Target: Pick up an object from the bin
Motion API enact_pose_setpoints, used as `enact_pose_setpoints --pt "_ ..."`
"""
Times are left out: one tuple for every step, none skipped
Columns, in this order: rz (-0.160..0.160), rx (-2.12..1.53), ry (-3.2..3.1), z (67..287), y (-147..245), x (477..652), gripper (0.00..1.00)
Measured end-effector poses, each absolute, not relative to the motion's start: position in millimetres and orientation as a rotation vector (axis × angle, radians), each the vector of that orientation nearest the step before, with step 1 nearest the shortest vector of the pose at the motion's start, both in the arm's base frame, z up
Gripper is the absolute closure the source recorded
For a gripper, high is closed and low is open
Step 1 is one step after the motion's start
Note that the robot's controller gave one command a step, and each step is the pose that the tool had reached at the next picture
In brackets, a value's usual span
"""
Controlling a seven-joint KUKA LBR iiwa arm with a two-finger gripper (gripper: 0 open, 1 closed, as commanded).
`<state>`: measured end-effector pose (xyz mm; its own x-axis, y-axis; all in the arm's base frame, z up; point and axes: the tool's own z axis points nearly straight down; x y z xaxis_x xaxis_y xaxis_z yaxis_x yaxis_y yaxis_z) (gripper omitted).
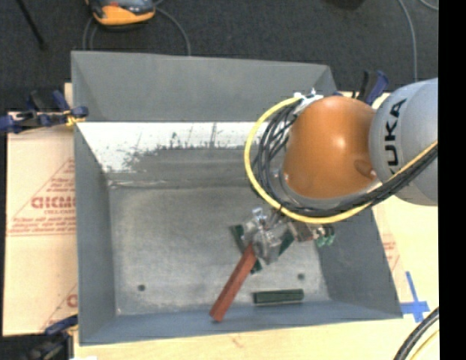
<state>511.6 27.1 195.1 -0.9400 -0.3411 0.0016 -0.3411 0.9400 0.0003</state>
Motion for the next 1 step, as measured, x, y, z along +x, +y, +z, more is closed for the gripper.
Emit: enact_pose_setpoints --pt "0.003 0.557 -3.106 209.9 14.6 495.1 1.0"
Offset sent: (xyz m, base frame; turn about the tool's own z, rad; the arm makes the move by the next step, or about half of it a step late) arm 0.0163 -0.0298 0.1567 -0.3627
